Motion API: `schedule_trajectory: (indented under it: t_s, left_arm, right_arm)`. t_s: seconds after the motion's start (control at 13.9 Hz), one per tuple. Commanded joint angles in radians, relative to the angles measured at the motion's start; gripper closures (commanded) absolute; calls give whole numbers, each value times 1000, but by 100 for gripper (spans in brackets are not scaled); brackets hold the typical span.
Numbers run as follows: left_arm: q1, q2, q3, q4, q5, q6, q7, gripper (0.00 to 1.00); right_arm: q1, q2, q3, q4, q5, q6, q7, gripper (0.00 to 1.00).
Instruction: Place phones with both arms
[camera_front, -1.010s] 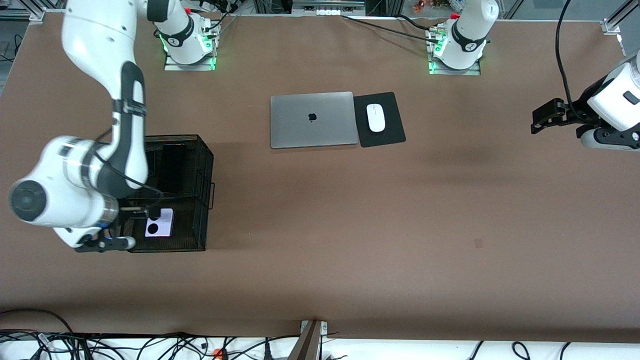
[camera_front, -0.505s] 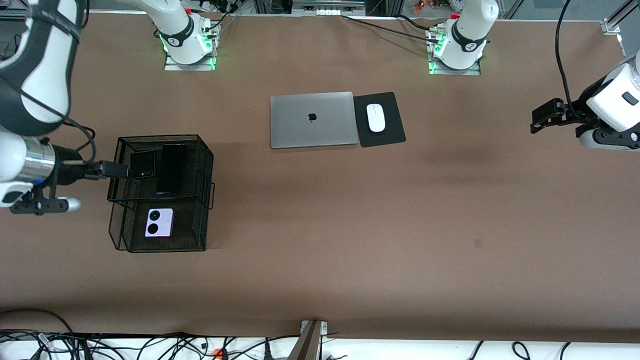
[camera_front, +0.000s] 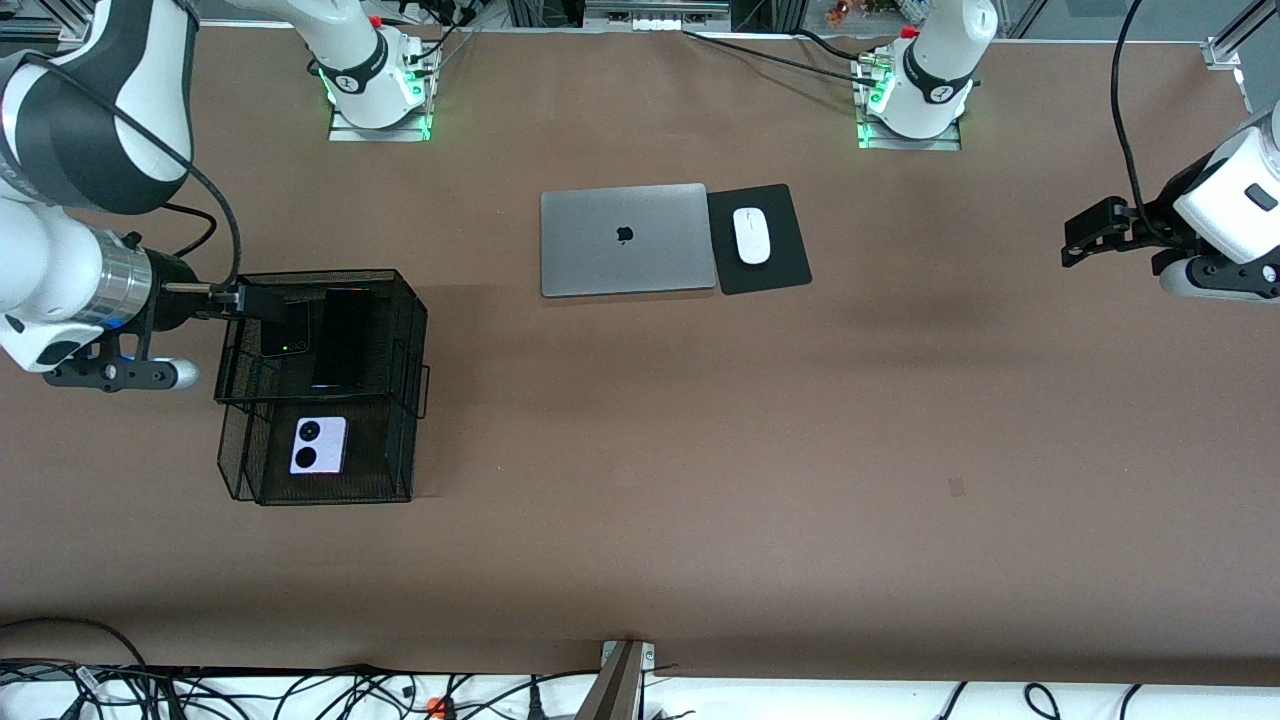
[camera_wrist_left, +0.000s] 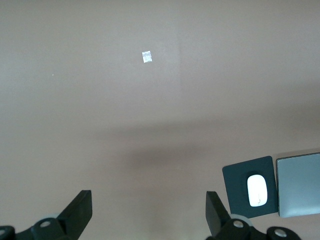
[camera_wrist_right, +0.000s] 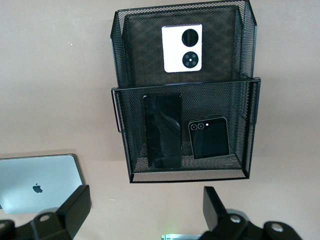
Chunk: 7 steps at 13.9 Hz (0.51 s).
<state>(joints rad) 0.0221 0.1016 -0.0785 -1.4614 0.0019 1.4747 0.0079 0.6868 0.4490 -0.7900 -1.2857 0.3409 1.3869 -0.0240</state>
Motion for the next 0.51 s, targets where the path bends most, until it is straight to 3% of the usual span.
schedule_trajectory:
  t_s: [0.0, 0.29, 0.43]
  left_arm:
    - [-1, 0, 2, 9, 10, -11, 7, 0]
    - [-1, 0, 2, 9, 10, -11, 7, 0]
    - [-1, 0, 2, 9, 10, -11, 7, 0]
  right_arm:
    - [11, -38, 0, -29, -46, -6, 15, 0]
    - [-28, -38, 18, -20, -45, -12, 15, 0]
    - [-157, -45, 165, -8, -68, -15, 15, 0]
